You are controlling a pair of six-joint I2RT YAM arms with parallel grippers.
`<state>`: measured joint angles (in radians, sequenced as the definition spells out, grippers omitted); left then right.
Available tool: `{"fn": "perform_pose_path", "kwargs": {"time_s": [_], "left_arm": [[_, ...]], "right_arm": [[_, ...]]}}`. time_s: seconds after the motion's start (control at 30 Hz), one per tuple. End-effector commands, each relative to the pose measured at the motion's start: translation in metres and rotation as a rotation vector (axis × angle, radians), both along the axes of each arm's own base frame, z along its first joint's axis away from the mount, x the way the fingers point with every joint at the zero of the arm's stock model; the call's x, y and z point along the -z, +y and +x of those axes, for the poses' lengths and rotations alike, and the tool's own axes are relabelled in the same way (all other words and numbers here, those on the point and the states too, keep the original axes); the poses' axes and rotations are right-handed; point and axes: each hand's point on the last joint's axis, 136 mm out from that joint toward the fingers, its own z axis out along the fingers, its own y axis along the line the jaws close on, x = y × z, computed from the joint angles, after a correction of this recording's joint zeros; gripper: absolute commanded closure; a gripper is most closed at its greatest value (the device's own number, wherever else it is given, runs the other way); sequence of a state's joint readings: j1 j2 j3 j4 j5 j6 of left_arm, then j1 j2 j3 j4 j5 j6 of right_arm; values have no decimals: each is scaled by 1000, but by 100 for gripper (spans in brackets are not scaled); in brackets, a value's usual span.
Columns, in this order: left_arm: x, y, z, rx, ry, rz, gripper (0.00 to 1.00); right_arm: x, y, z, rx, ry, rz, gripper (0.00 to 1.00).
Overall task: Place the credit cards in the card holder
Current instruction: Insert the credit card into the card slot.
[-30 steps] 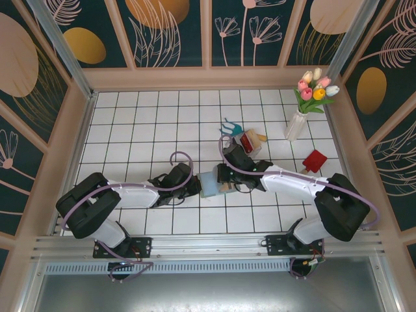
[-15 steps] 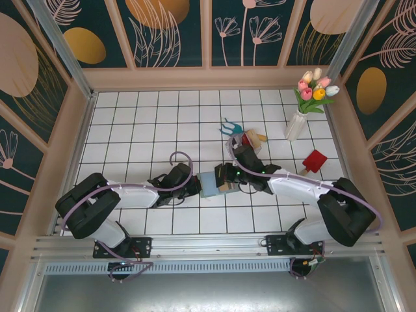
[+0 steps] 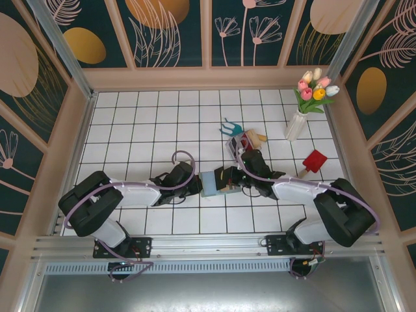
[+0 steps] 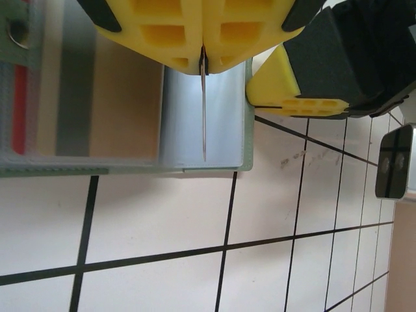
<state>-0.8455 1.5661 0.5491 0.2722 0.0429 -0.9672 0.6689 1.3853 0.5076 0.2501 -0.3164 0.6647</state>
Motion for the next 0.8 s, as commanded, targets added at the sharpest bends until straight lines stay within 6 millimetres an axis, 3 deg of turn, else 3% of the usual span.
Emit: {"fn": "perform_pose_path", "kwargs": {"time_s": [0.0, 0.1, 0.23, 0.33, 0.63, 0.77], "left_arm": [[2, -1, 1, 20, -3, 29, 100], [2, -1, 0, 18, -2, 32, 100], [2, 1, 0, 16, 1, 36, 100], [3, 1, 0, 13, 3, 36, 100], [3, -2, 0, 21, 8, 28, 100], [5, -3, -1, 23, 12, 27, 100]], "right_arm": [[7, 0, 3, 7, -7, 3, 100], [13, -7, 4, 25, -2, -41, 100], [-11, -4, 3, 4, -45, -2, 100], [-17, -9, 4, 14, -69, -3, 100], [18, -15, 0, 22, -12, -51, 100], [24, -9, -7, -6, 13, -14, 100]]}}
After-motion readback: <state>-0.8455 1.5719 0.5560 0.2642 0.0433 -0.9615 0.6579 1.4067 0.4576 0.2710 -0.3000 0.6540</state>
